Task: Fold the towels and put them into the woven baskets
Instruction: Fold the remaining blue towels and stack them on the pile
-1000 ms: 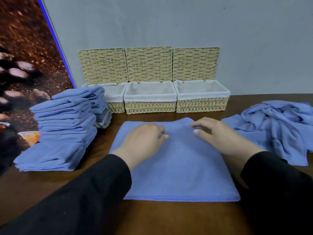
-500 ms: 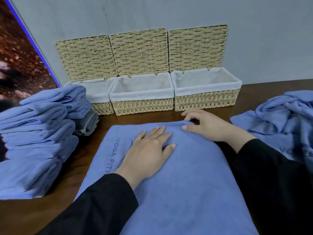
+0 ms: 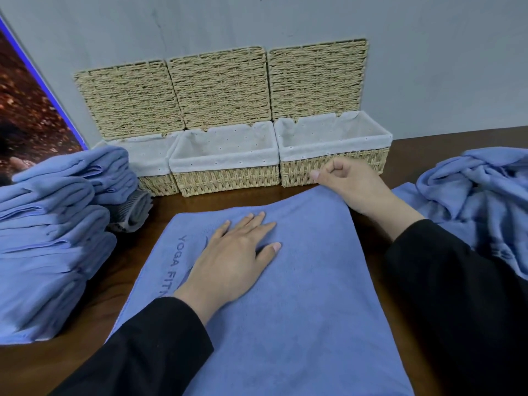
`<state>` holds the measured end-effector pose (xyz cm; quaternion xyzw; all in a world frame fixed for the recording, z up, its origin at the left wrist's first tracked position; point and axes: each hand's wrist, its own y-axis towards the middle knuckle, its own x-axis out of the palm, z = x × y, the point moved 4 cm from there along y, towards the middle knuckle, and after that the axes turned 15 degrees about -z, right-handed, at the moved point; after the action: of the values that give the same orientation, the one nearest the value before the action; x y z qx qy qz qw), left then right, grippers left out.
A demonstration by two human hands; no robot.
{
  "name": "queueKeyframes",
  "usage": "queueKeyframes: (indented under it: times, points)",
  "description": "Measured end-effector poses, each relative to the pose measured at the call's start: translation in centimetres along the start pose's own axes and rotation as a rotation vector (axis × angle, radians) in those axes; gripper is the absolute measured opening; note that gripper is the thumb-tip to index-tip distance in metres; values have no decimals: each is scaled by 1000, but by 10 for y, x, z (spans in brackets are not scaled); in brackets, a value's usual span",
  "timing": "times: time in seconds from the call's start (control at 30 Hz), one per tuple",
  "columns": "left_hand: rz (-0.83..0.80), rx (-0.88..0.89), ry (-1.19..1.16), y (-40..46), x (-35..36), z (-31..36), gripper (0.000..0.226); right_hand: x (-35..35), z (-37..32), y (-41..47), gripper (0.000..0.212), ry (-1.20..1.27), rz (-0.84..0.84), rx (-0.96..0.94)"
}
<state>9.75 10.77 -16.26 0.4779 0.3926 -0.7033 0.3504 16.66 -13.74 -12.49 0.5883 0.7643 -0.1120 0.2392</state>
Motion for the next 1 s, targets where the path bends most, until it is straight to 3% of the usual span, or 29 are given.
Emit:
queueKeyframes:
  times: [0.1, 0.27, 0.33, 0.47, 0.57, 0.7, 0.8, 0.9, 1.0]
  points:
    - [7, -7, 0, 0, 1, -1, 60, 0, 0, 1, 27, -275, 11, 24]
    - [6, -19, 6, 2, 1, -2, 60, 11, -48, -12, 24, -455, 123, -166]
    - [3, -29, 17, 4, 2, -1, 60, 30, -60, -19, 31, -503, 52, -156]
    - [17, -7, -98, 3, -6, -3, 52, 82, -41, -45, 39, -519, -235, 64]
    - [-15, 4, -44, -26, -9, -16, 51, 103, -20, -65, 62, -768, -455, 124]
    - [-106, -58, 68, -76, 10, -38, 66, 101, -17, -68, 83, -828, -453, 110]
    - [-35, -47, 32, -84, 6, -37, 82, 97, -24, -72, 90, -720, -365, 38]
    - [135, 40, 28, -104, -6, -19, 77, 92, -53, -93, 66, -616, -299, -211]
    - [127, 237, -62, -132, 2, -2, 44, 108, -85, -131, 31, -564, -470, -311]
